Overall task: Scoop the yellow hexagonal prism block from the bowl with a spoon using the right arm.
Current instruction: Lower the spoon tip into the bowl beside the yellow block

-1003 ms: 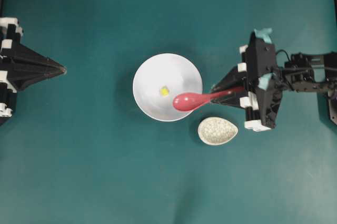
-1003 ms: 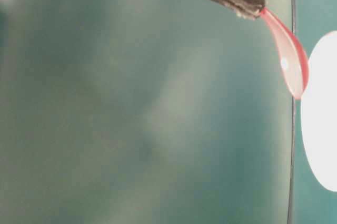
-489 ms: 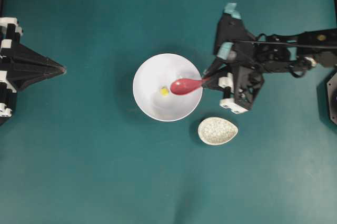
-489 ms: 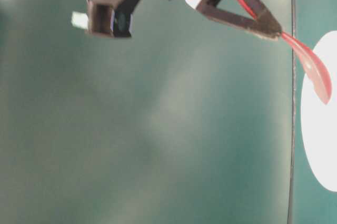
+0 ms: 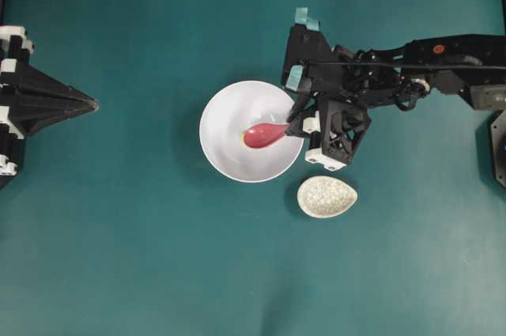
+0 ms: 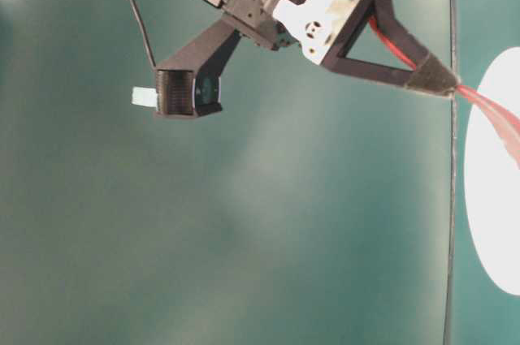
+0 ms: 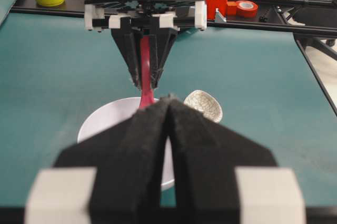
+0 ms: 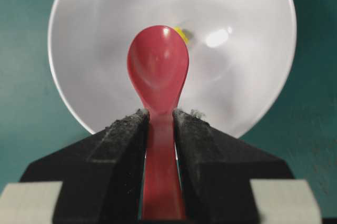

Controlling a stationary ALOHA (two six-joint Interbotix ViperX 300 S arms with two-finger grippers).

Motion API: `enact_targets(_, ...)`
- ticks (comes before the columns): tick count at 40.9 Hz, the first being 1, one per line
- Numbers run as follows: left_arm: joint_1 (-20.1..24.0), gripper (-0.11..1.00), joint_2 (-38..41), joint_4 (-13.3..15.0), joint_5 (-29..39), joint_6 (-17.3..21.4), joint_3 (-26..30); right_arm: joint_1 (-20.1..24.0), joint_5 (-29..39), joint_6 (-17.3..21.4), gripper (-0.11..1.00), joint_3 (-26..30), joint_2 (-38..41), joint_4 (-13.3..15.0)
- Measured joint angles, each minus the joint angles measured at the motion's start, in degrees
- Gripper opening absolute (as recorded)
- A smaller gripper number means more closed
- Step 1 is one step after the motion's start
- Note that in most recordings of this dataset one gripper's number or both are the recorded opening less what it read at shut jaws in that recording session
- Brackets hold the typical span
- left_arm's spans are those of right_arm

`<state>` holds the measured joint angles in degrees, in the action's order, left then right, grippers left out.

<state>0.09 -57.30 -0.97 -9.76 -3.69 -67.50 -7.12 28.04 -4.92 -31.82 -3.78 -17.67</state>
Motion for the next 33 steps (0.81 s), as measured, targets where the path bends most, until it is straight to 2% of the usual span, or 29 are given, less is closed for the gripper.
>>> enact_targets(13,0.0,-0.01,-0.2,0.0,0.1,0.0,0.0,-0.3,0.5,3.7,0.23,0.0,0.4,1.8)
enact_targets(33,0.0,-0.01,-0.2,0.0,0.1,0.0,0.0,-0.2,2.2,4.0,0.23,0.2,3.7,1.8)
